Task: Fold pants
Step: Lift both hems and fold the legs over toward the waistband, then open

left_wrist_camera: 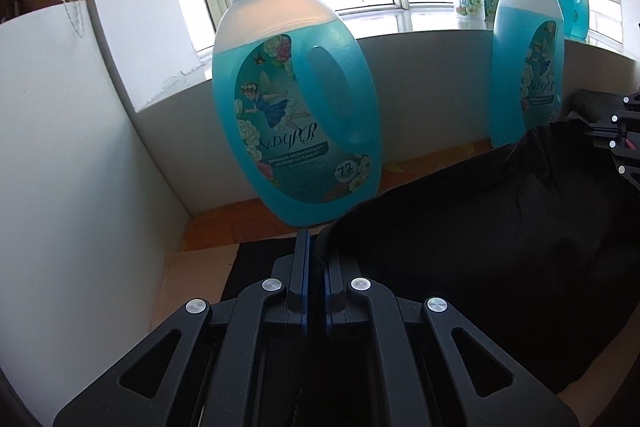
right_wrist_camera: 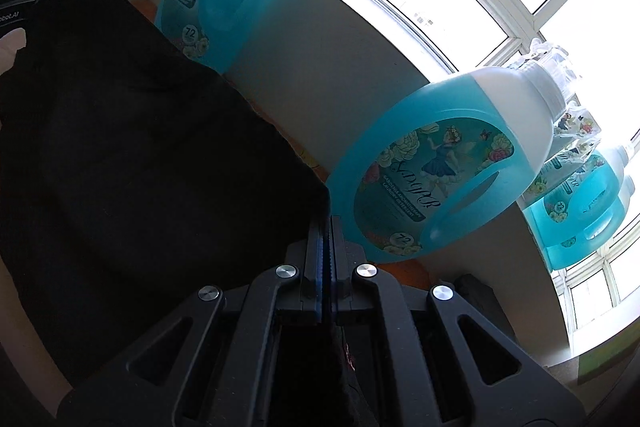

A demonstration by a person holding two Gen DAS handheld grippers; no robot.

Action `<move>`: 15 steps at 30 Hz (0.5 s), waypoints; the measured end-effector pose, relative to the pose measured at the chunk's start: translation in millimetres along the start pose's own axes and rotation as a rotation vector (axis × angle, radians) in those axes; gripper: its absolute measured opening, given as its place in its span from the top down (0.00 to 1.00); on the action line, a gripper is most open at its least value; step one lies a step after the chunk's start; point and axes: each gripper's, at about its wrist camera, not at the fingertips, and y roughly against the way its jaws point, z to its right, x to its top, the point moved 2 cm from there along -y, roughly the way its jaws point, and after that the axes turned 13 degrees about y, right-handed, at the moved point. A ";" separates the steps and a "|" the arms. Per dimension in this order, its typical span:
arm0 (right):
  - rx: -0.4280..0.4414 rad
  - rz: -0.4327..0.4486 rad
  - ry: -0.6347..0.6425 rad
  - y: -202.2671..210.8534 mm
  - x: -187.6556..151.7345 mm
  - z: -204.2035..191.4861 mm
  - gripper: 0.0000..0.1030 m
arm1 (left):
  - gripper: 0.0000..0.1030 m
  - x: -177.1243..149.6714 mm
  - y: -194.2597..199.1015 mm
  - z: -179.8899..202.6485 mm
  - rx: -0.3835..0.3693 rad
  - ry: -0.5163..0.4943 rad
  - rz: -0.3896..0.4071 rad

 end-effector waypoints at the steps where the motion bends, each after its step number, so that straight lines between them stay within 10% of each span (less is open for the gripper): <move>1: 0.004 -0.008 -0.003 -9.1 0.0 -0.3 0.98 | 0.96 -0.3 -9.6 2.9 0.012 -0.011 -0.011; 15: 0.084 -0.067 -0.040 -85.3 -5.9 -14.3 0.98 | 0.96 -19.7 -100.5 23.0 0.101 -0.101 -0.143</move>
